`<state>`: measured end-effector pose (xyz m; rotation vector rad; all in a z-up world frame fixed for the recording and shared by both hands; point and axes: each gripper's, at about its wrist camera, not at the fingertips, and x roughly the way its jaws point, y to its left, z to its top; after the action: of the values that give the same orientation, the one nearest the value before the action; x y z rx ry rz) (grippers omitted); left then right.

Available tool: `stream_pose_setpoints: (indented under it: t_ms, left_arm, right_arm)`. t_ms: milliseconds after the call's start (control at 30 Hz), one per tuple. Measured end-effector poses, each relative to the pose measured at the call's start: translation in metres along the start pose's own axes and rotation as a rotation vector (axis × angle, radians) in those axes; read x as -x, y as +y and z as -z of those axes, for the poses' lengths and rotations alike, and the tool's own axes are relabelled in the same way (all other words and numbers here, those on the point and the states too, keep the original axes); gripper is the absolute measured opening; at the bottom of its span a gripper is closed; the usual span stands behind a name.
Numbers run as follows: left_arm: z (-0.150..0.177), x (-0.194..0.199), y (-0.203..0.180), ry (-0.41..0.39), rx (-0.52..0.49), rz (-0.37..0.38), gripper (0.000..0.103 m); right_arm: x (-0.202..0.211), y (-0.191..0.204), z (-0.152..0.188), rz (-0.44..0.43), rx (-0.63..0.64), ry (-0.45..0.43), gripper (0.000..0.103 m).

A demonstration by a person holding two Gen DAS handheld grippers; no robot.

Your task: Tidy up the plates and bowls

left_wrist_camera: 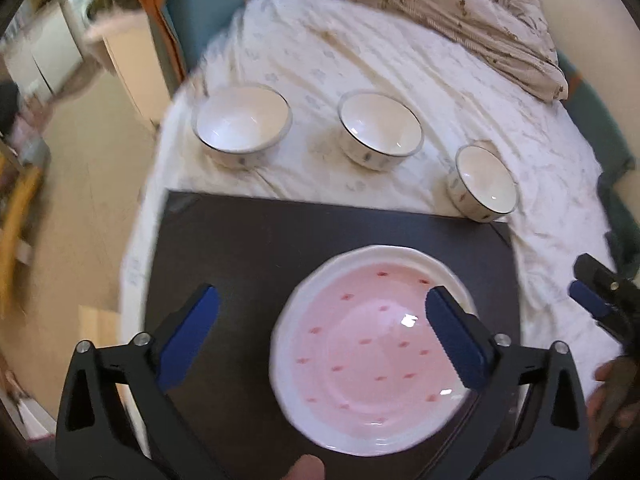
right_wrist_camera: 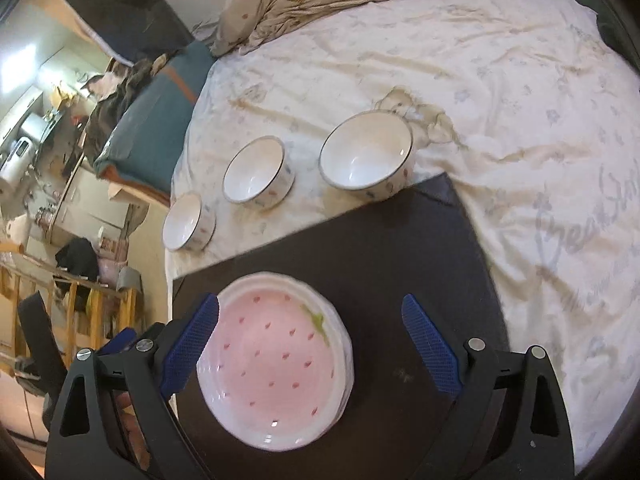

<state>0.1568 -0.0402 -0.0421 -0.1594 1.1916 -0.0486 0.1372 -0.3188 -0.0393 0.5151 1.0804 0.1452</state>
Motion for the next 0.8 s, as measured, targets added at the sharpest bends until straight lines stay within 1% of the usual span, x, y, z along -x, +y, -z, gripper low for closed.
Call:
stream_pose_setpoints:
  t_ms: [67, 133, 233, 300, 400, 467, 567, 667, 733, 767, 800]
  left_arm:
    - [-0.008, -0.004, -0.008, 0.008, 0.005, 0.004, 0.102]
    - [-0.017, -0.006, -0.021, -0.008, -0.036, -0.031, 0.102]
    - [-0.031, -0.011, -0.046, -0.027, -0.136, -0.109, 0.102]
    - [-0.039, -0.015, -0.054, -0.027, -0.134, -0.115, 0.102]
    - [-0.052, -0.022, -0.06, -0.013, -0.104, -0.09, 0.102]
    - [-0.058, -0.03, -0.066, -0.005, -0.105, -0.094, 0.102]
    - [-0.064, -0.041, -0.076, -0.001, -0.114, -0.094, 0.102]
    - [-0.067, -0.054, -0.086, 0.025, -0.123, -0.085, 0.102]
    - [-0.067, -0.061, -0.09, 0.035, -0.13, -0.078, 0.102]
    - [-0.067, -0.064, -0.092, 0.036, -0.134, -0.074, 0.101]
    - [-0.067, -0.066, -0.093, 0.037, -0.137, -0.073, 0.101]
  right_arm:
    - [-0.001, -0.002, -0.012, 0.004, 0.007, -0.01, 0.096]
    - [-0.003, -0.005, -0.023, 0.015, 0.021, -0.021, 0.096]
    - [-0.006, -0.008, -0.038, 0.038, 0.042, -0.043, 0.096]
    - [-0.009, -0.015, -0.048, 0.054, 0.036, -0.054, 0.095]
    - [-0.015, -0.033, -0.06, 0.051, -0.034, -0.047, 0.096]
    - [-0.02, -0.046, -0.065, 0.048, -0.085, -0.035, 0.096]
    - [-0.031, -0.069, -0.068, 0.021, -0.208, 0.003, 0.096]
    - [-0.048, -0.085, -0.07, -0.004, -0.293, 0.046, 0.095]
    - [-0.062, -0.091, -0.072, 0.023, -0.304, 0.074, 0.087]
    - [-0.069, -0.093, -0.074, 0.037, -0.307, 0.088, 0.08]
    - [-0.077, -0.095, -0.077, 0.041, -0.313, 0.103, 0.076]
